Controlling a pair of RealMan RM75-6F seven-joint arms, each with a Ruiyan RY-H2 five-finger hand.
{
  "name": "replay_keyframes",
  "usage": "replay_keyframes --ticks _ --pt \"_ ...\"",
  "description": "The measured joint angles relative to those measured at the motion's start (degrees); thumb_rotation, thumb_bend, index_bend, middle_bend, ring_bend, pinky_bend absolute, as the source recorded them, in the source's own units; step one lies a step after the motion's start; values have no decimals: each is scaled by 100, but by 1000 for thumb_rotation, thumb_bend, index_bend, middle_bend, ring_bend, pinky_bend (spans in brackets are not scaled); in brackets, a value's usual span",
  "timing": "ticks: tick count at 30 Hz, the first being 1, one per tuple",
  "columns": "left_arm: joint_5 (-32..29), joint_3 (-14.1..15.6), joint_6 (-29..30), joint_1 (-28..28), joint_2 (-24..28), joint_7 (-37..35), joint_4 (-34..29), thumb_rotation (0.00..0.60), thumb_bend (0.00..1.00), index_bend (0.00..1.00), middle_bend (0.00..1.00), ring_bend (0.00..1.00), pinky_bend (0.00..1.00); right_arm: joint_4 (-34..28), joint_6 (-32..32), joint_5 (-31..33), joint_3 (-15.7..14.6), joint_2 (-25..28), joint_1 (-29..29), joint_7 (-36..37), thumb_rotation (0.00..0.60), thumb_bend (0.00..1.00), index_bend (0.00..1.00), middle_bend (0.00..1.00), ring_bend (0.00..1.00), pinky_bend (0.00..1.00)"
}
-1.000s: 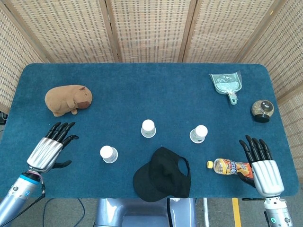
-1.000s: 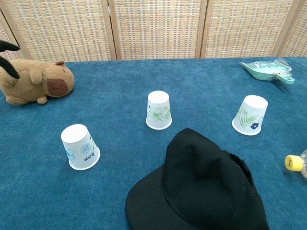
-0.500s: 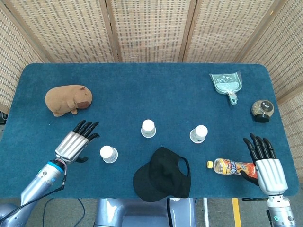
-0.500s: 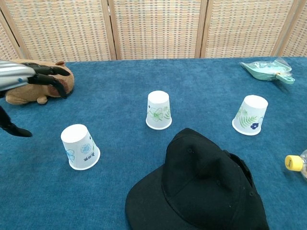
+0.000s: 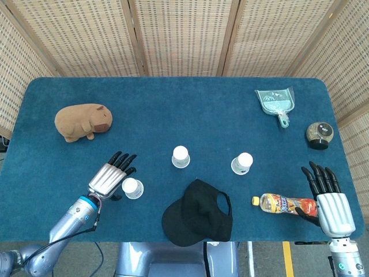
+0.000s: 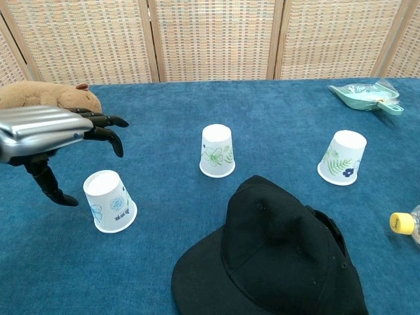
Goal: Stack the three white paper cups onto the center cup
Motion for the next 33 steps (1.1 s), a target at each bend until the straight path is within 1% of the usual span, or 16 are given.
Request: replay_keyframes --ticks 3,9,13,20,24,27,31,33 --pt "-138 31 -6 -95 -152 138 47 600 148 285 0 0 0 14 -7 49 19 19 1 86 600 127 6 0 0 0" --pt "-399 91 -15 -257 -423 323 177 600 155 380 0 0 0 64 -47 172 66 57 10 302 600 128 6 0 0 0" --pt "-547 135 8 -363 -548 419 283 600 156 409 0 0 0 105 -76 230 88 67 20 381 600 128 7 0 0 0" --pt "-580 187 102 -451 -459 463 244 600 167 413 0 0 0 151 -138 310 111 52 39 438 600 127 8 0 0 0" --pt "-641 223 129 -501 -358 484 160 600 223 484 0 0 0 158 -156 321 110 35 48 421 600 127 8 0 0 0" --pt "-646 246 173 -522 -332 467 118 600 229 515 0 0 0 153 -142 296 104 27 48 408 600 127 7 0 0 0" --pt "-612 288 236 -546 -328 449 86 600 230 508 0 0 0 147 -132 292 100 21 44 399 600 127 8 0 0 0" --pt "-590 289 272 -551 -330 419 73 600 229 489 0 0 0 147 -132 295 101 22 44 406 600 127 8 0 0 0"
